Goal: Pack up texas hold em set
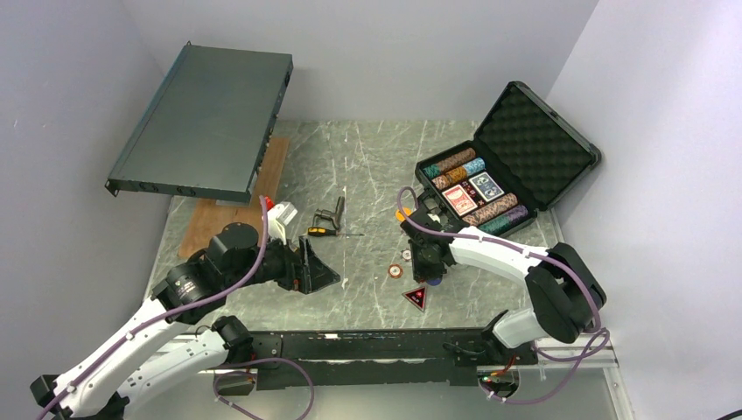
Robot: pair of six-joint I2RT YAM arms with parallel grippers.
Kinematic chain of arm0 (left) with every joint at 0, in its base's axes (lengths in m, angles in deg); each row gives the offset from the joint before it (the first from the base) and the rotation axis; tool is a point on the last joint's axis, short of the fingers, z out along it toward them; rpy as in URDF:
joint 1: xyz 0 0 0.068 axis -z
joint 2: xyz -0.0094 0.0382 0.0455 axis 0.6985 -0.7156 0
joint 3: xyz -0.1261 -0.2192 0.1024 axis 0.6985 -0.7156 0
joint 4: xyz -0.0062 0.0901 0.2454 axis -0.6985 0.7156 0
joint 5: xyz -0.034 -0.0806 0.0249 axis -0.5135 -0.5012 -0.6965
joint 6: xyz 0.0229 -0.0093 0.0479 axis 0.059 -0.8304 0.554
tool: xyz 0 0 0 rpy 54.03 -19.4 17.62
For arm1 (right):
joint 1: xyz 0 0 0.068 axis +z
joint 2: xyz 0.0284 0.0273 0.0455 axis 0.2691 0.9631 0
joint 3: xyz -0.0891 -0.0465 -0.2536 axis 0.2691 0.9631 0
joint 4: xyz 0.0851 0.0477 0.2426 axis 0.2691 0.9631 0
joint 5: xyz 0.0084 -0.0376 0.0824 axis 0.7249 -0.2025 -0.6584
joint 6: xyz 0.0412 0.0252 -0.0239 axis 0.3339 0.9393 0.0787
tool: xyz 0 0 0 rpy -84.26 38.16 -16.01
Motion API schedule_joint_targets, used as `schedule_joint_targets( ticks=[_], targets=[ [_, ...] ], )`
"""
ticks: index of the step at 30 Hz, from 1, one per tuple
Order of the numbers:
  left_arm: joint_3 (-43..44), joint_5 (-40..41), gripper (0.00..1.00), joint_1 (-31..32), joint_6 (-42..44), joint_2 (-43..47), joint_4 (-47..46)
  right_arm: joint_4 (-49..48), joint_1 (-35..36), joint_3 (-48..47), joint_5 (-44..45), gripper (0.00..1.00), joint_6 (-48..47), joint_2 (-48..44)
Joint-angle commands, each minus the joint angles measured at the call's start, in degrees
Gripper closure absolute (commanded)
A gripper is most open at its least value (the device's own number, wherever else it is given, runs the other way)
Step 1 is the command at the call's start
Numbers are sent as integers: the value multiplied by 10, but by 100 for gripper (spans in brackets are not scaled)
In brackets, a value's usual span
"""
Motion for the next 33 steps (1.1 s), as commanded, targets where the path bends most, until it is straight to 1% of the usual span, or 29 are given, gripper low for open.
schedule_joint_targets(
  ticks=[1, 16, 17, 20, 22, 28, 33],
  targets=[
    [17, 2, 1, 1, -1, 2, -7, -17, 2, -13, 12, 73, 4, -2],
    [19, -4, 1, 1, 0, -6, -9, -24, 3, -22, 17, 73, 6, 19],
    [19, -4, 1, 0, 0, -7, -9, -23, 2, -23, 18, 77, 5, 19],
    [19, -3, 1, 0, 0, -6, -7, -26, 2, -23, 16, 93, 5, 16],
    [18, -2, 1, 1, 1, -6, -8, -25, 2, -26, 18, 100, 7, 13],
    [20, -4, 1, 1, 2, -8, -7, -19, -5, -43, 47, 100, 17, -17],
    [25, -3, 1, 0, 7, -13, -3, -18, -44, -63, 40, 100, -10, -38]
  ],
)
